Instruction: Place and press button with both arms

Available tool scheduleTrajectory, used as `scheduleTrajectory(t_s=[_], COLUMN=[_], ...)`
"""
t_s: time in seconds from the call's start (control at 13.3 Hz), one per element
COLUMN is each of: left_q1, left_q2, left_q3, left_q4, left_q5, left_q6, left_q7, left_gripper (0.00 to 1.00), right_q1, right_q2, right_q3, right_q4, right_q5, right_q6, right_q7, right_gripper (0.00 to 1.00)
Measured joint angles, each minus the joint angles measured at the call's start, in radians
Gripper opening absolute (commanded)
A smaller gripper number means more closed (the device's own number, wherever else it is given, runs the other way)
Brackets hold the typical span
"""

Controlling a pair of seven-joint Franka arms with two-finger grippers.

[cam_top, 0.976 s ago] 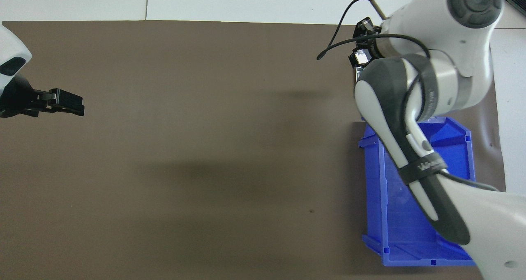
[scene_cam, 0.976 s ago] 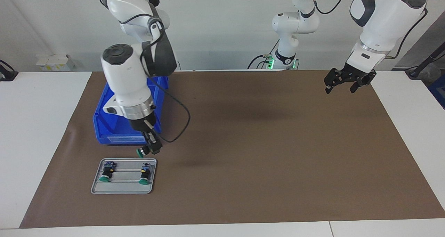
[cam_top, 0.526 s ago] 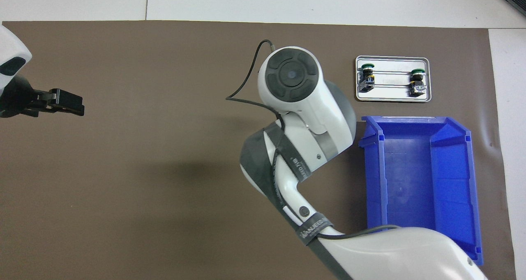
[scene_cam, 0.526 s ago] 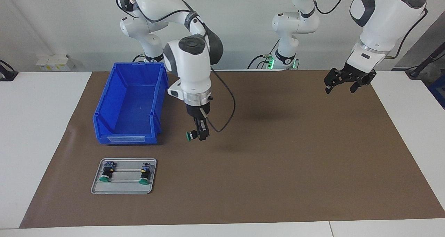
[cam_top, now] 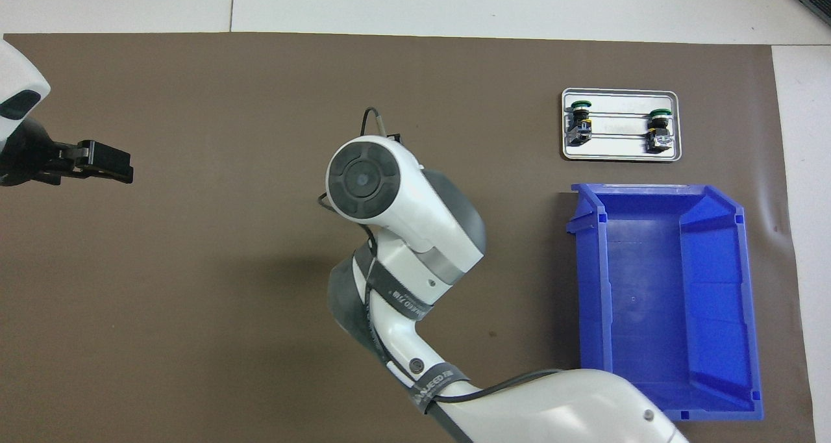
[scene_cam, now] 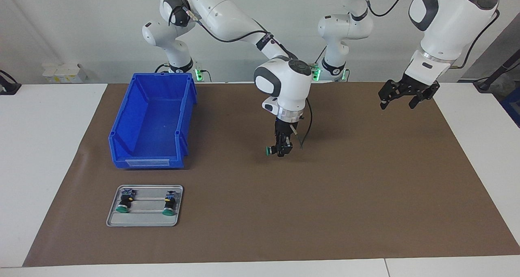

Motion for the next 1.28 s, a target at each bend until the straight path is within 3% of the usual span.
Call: scheduleTrajectory(t_s=[0.68, 0.9, 0.98, 1.05, 1.2, 1.28], left_q1=[-0.003, -0.004, -0.005, -0.010, -0.034, -0.048], left_q2=[0.000, 0.000, 0.000, 0.000, 0.000, 0.000], left_q3=[-0.006, -0.017, -0.019, -0.022, -0.024, -0.025], left_q4=[0.000, 0.000, 0.000, 0.000, 0.000, 0.000], left_q5=[-0.001, -0.001, -0.002, -0.002, -0.002, -0.003], left_q6=[0.002, 0.002, 0.004, 0.007, 0.016, 0.024], left_q7=[0.000, 0.000, 0.000, 0.000, 0.000, 0.000], left_gripper=[1.00, 1.00, 1.00, 1.00, 1.00, 1.00], right_q1=[0.008, 0.007, 0.008, 0.008, 0.009, 0.009], right_q2=[0.009, 0.008, 0.008, 0.009, 0.008, 0.008], right_q3=[-0.001, -0.001, -0.001, -0.001, -0.001, -0.001], right_q4=[-0.111, -0.125, -0.133, -0.141, -0.151, -0.154], right_q5=[0.000, 0.000, 0.000, 0.000, 0.000, 0.000], right_q6=[0.168, 0.207, 0.223, 0.233, 0.248, 0.251], right_q7=[0.062, 0.101, 0.107, 0.110, 0.111, 0.111], right_gripper=[0.00, 0.15, 0.23, 0.41, 1.00, 1.00])
